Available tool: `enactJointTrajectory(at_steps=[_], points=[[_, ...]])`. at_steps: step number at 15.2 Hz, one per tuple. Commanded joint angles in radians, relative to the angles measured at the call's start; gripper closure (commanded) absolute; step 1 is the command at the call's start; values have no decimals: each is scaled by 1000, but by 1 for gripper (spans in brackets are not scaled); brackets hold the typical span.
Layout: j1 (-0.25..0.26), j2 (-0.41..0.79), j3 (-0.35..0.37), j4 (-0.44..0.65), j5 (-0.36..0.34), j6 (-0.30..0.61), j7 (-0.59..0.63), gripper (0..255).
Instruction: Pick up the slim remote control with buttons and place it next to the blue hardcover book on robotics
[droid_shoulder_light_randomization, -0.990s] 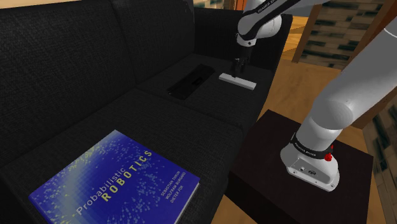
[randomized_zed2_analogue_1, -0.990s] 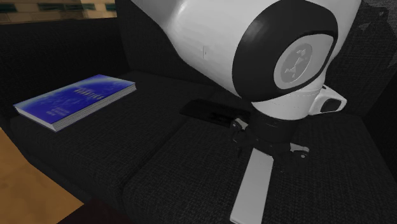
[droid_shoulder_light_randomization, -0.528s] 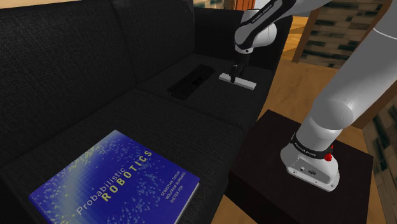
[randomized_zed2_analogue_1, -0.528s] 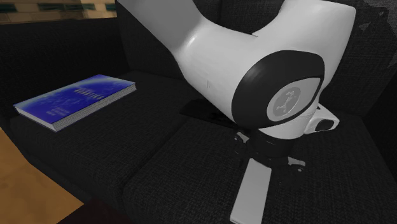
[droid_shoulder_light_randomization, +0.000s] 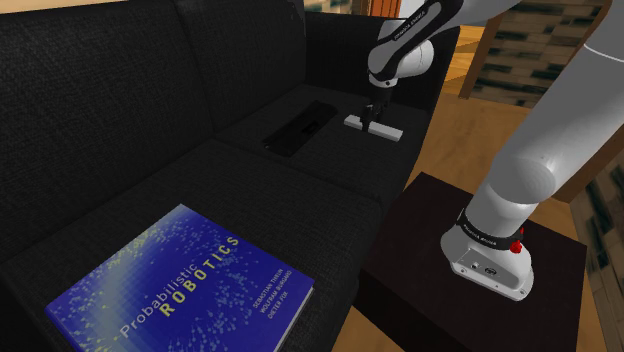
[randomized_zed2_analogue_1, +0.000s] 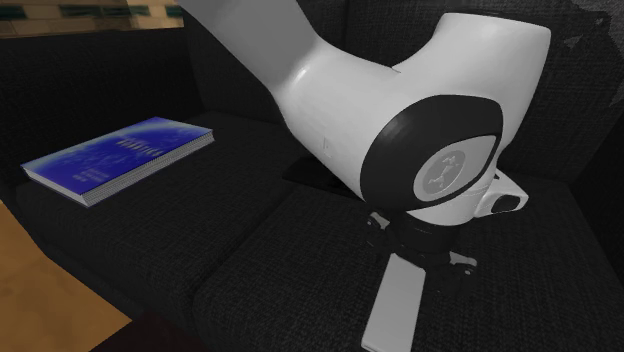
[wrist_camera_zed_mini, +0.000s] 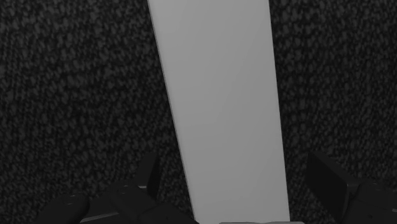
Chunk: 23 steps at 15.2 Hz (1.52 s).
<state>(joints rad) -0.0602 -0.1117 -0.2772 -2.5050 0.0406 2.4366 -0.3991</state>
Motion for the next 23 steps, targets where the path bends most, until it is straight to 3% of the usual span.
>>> enactJointTrajectory(at_steps=[1, 10, 23], points=[[0, 0, 0, 0, 0, 0, 0, 255], [0, 0, 0, 0, 0, 0, 0, 255], [-10, -118, 13, 77, -44, -191, 41, 255]])
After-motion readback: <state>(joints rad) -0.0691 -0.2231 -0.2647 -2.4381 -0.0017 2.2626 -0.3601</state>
